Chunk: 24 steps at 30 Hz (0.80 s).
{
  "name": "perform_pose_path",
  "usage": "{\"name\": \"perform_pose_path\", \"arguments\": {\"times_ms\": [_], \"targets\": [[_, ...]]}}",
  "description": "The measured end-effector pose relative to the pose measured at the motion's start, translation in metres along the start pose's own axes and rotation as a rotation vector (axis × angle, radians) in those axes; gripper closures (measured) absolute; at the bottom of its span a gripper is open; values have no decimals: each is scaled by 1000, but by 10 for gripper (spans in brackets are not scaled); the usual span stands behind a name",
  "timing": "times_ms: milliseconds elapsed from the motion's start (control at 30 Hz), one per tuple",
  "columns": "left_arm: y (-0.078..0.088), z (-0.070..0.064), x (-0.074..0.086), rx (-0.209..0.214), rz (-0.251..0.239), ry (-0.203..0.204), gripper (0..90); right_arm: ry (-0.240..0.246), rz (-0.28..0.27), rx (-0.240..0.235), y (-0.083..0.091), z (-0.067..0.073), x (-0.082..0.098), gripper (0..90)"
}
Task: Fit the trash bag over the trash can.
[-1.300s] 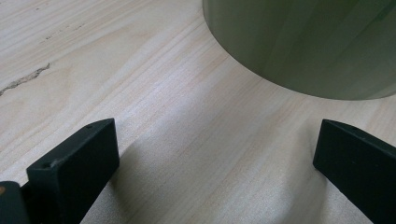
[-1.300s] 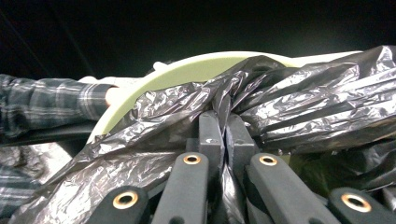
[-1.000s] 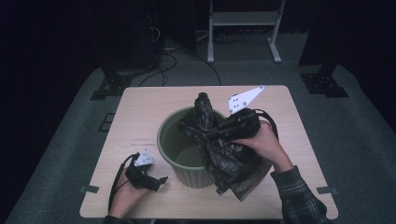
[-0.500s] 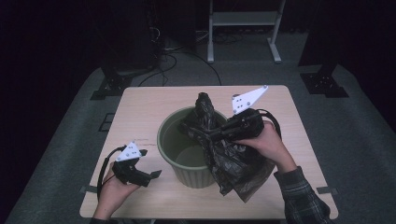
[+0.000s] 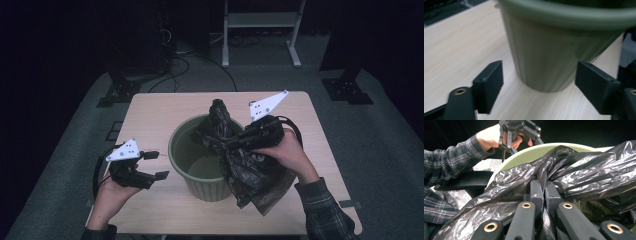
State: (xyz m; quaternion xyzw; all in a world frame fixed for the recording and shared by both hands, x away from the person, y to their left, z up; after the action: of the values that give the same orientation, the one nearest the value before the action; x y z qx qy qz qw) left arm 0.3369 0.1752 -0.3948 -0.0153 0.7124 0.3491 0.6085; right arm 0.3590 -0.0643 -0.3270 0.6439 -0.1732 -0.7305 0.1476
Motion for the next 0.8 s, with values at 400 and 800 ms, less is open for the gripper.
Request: {"name": "perform_pose_path", "arguments": {"times_ms": [400, 800], "targets": [[-4, 5, -40, -28, 48, -79, 293, -4, 1, -3, 0, -1, 1, 878], [4, 6, -18, -8, 52, -43, 293, -5, -1, -2, 1, -1, 0, 878]]}}
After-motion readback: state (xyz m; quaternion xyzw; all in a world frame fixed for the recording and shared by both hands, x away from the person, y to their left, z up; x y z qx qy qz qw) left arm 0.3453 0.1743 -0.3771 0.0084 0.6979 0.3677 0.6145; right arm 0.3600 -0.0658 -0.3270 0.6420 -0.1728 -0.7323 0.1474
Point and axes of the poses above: each handheld gripper's, and its own axes: y roughly backward along the jaws, x roughly out of its underside, z roughly to its left, the point moved 9 cm from there along -y, roughly forward along the jaws, and after that the axes turned 3 degrees about -z, right-handed, at the moved point
